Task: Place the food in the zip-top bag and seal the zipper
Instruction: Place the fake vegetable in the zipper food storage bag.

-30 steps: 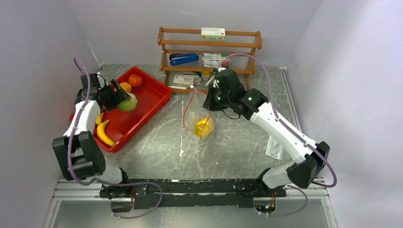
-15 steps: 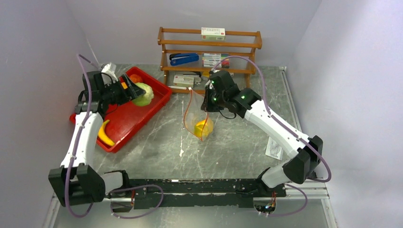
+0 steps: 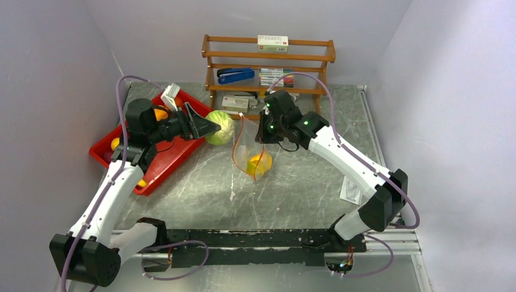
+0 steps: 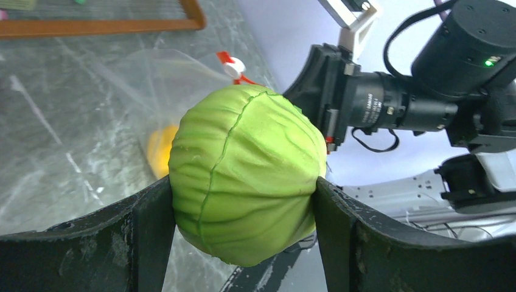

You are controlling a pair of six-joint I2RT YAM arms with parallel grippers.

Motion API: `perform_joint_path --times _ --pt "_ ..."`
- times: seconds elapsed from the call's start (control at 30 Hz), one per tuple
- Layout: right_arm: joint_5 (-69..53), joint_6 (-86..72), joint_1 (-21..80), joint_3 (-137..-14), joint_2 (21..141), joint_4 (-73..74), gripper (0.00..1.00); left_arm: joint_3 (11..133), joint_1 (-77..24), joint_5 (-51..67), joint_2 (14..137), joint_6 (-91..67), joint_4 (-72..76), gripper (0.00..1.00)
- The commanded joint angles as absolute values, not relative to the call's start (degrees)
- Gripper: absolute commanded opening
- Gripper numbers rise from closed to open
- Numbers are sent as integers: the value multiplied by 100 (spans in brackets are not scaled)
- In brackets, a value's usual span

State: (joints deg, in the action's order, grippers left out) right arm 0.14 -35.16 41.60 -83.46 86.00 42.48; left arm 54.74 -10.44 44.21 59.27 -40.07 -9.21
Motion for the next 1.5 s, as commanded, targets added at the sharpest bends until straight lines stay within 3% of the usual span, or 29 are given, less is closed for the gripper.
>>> perform_joint_path --times 0.0,0.17,0.47,1.2,1.47 --pt "-20 -3557 4187 -8542 8611 4173 0 5358 -1426 4677 5925 -4559 -107 68" --pt "-7 -3597 4188 -8553 8584 4148 0 5077 -2116 4584 5974 -5104 692 68" --pt "27 -3621 4199 -8655 8514 4166 0 5315 -2924 4028 6411 -4757 266 70" --pt "131 -3647 4195 -8600 8326 4175 0 5820 -3357 2126 6620 -3728 -1527 67" --pt "151 -3674 4200 -8671 8340 4208 0 5740 -3410 2020 6491 -3654 -1612 68"
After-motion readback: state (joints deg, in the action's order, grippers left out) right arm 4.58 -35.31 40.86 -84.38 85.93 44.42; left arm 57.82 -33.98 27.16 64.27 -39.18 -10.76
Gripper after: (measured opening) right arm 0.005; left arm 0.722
